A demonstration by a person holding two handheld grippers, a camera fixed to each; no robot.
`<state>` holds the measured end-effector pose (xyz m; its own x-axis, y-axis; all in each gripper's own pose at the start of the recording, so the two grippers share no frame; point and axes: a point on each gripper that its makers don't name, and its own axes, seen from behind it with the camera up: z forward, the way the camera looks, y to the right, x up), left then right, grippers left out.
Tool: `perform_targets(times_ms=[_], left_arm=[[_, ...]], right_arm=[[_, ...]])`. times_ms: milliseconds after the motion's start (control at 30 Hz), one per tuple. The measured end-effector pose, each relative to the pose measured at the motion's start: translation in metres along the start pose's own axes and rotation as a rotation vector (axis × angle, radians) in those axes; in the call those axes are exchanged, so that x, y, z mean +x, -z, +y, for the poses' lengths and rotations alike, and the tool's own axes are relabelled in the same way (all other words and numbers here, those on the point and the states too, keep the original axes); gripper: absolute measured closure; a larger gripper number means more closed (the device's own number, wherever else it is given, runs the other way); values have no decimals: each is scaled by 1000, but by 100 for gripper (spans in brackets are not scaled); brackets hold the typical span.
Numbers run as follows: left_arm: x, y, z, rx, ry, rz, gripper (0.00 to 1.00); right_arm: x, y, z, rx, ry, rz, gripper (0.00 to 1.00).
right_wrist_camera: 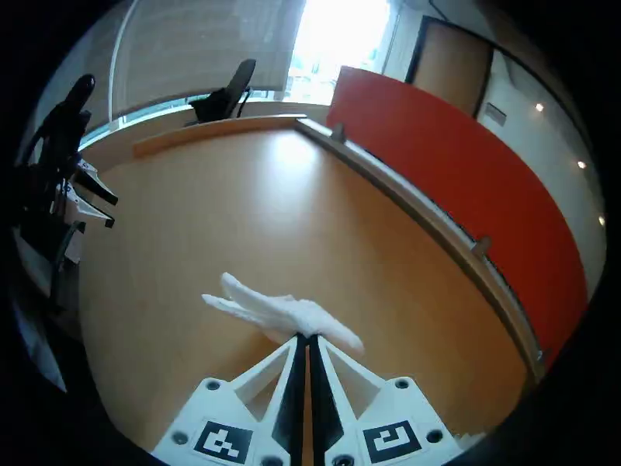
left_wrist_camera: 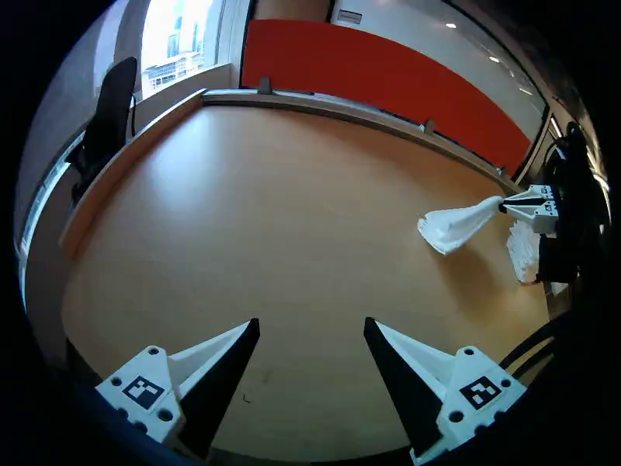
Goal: Fold towel
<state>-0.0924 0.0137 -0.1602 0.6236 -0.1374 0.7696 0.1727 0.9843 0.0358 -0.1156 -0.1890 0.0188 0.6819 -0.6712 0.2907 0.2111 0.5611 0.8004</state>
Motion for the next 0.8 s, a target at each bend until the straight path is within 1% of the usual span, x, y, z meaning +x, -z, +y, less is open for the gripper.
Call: perform_targets(times_ms=[167,300,600,800], left_arm=[[6,4,3,-9,-9,16,0],[8,7,4,-14,-14,23,0],[13,10,10,-29,-23,35,0],[13,11,13,-34,-29,33,0]], right_arm=[[22,12,12,-26,13,34,95],[29,21,21,-44,15,47,95],[26,41,43,-86,11,47,95],[18,56,64,-115,7,39,95]])
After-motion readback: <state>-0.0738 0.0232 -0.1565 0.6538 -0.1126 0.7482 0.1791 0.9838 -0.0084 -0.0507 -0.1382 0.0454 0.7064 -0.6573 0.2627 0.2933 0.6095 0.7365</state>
